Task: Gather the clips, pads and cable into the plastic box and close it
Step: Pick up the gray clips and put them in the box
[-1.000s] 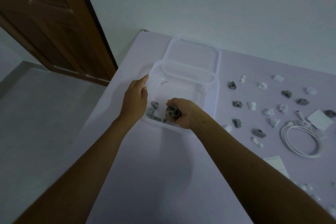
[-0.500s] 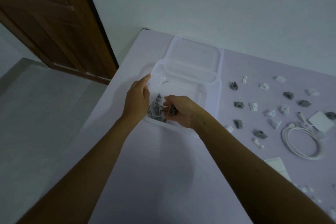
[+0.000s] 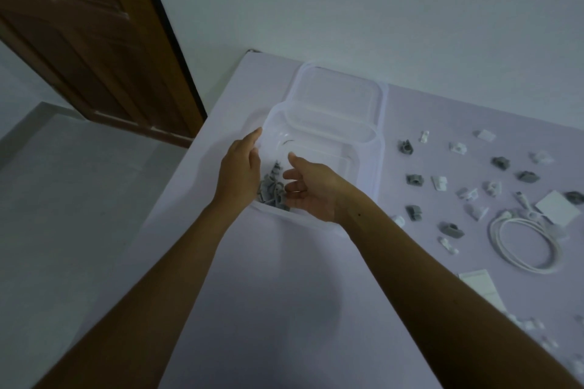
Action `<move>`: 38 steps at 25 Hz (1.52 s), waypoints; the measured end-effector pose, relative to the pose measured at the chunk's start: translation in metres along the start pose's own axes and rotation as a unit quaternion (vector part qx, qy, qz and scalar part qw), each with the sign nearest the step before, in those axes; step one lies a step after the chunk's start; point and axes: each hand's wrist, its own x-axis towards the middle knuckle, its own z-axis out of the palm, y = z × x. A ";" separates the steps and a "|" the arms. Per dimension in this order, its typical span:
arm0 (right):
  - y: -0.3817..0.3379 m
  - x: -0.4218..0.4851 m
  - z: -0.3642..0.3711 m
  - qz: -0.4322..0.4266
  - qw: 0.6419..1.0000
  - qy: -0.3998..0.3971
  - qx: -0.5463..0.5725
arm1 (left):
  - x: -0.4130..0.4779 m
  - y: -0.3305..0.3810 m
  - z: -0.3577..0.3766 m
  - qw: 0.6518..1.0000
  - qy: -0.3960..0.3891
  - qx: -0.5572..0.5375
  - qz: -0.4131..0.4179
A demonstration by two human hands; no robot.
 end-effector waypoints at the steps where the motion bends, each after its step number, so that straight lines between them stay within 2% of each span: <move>1: 0.000 0.000 0.000 0.000 1.000 0.002 0.003 | 0.000 0.000 0.000 1.000 0.000 0.003 -0.001; 6: 0.000 -0.004 -0.008 0.000 1.000 -0.010 0.024 | -0.003 0.002 -0.004 0.999 0.027 0.016 0.011; 10: -0.002 -0.022 -0.023 -0.043 0.996 -0.006 0.074 | -0.005 0.001 -0.008 0.996 0.053 0.060 0.028; 14: 0.007 -0.057 -0.052 -0.144 0.974 0.017 0.176 | -0.018 0.018 -0.009 0.991 0.108 0.071 0.045; 17: 0.026 -0.084 -0.088 -0.268 0.929 0.099 0.235 | -0.031 0.045 0.000 0.986 0.119 0.068 0.095; 20: 0.053 -0.104 -0.141 -0.332 0.894 0.265 0.142 | -0.042 0.084 0.020 0.981 0.108 0.035 0.158; 22: 0.073 -0.109 -0.178 -0.318 0.880 0.351 0.030 | -0.052 0.111 0.038 0.977 0.082 0.005 0.195; 24: 0.090 -0.107 -0.209 -0.273 0.877 0.387 -0.084 | -0.063 0.136 0.061 0.969 0.026 -0.037 0.243; 27: 0.104 -0.099 -0.233 -0.238 0.859 0.381 -0.246 | -0.076 0.155 0.097 0.956 -0.092 -0.057 0.273; 31: 0.105 -0.090 -0.254 -0.245 0.830 0.344 -0.364 | -0.077 0.161 0.148 0.953 -0.250 0.028 0.171; 35: 0.105 -0.073 -0.268 -0.252 0.814 0.288 -0.436 | -0.072 0.161 0.181 0.936 -0.291 0.136 0.142; 38: 0.104 -0.063 -0.275 -0.267 0.803 0.262 -0.464 | -0.069 0.161 0.200 0.928 -0.298 0.173 0.143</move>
